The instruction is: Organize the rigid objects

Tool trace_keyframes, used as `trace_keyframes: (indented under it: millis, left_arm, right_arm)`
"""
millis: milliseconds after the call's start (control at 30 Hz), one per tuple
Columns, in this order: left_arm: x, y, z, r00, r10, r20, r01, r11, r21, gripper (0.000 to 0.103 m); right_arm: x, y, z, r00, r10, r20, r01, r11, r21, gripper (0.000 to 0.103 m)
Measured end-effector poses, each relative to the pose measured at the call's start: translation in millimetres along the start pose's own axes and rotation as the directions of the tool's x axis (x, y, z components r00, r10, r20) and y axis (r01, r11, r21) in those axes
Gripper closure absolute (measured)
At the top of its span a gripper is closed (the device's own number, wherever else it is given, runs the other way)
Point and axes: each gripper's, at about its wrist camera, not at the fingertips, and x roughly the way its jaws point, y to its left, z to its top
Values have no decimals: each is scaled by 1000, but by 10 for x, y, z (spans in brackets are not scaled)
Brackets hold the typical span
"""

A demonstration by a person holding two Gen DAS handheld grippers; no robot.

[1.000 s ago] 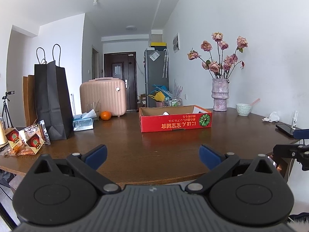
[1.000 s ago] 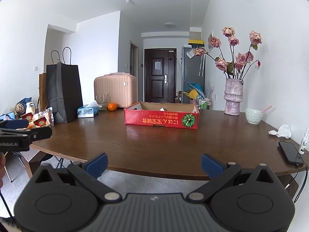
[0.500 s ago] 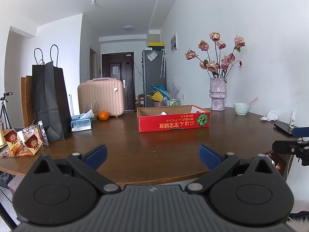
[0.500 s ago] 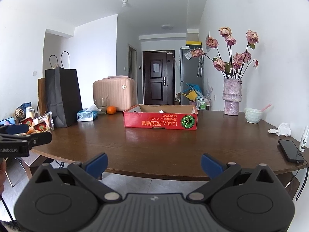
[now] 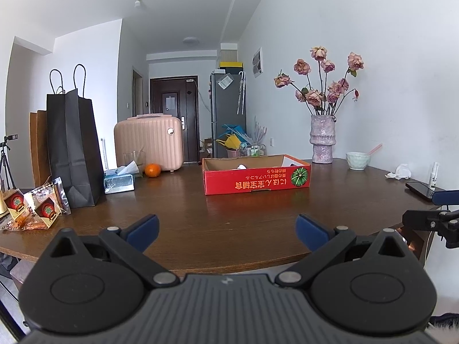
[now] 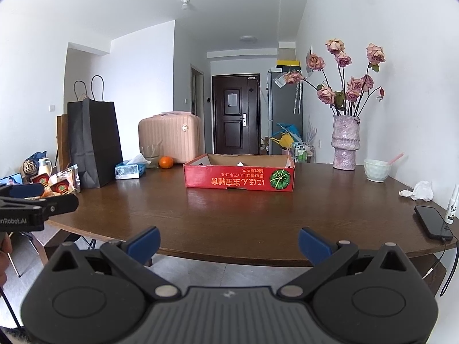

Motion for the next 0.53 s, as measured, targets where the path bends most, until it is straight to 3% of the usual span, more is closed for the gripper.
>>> trace_keyframes:
  millis: [533]
  left_arm:
    - [-1,-14,-35,1000,-27,-8,27,1000,-2,0]
  right_arm:
    - [26,0,-10,1000,3,-14,-3,1000,7,0]
